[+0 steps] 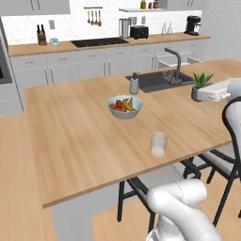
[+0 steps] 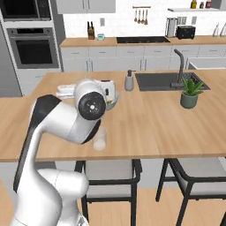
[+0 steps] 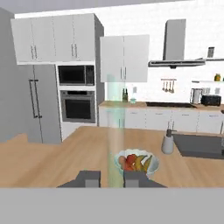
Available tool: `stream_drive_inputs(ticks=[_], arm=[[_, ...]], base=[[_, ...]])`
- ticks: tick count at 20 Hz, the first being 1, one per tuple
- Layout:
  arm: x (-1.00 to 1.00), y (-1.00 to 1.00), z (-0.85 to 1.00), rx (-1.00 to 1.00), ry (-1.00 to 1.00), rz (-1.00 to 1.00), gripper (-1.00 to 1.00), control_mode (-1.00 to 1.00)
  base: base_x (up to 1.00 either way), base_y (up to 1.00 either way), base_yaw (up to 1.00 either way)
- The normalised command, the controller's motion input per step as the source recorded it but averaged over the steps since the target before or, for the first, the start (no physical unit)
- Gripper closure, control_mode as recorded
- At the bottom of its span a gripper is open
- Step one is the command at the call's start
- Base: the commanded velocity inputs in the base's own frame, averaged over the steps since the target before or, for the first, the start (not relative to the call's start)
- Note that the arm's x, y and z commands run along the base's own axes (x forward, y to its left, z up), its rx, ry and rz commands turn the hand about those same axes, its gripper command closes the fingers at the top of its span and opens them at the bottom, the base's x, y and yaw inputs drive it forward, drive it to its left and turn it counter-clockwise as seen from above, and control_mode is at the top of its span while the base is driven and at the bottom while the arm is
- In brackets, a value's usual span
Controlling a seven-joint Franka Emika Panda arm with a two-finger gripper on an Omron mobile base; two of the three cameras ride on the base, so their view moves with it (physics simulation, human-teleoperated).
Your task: Take a straw from the drawer in front and place it inside the glass cup on the dining counter.
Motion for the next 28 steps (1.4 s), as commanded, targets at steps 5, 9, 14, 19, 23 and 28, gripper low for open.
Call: stream_drive_inputs(ticks=[5,9,14,19,23,28], arm=[[0.36,0.00,-0.14,0.00,-0.01,0.54,1.00,-1.00],[0.29,0.00,-0.25,0.01,0.00,0.54,1.00,-1.00],[0.10,0.00,-0.39,0.04,-0.04,0.50,1.00,-1.00],[0.06,0.00,-0.36,0.05,-0.08,0.43,1.00,-1.00],[0.14,-0.11,-0.25,0.02,0.00,0.44,1.00,-1.00],[0.13,-0.13,-0.29,0.00,-0.05,0.38,1.00,-1.00]], base=[[0.00,0.00,0.00],[0.00,0.00,0.00],[0.00,0.00,0.00],[0.00,0.00,0.00],[0.00,0.00,0.00],[0.00,0.00,0.00]])
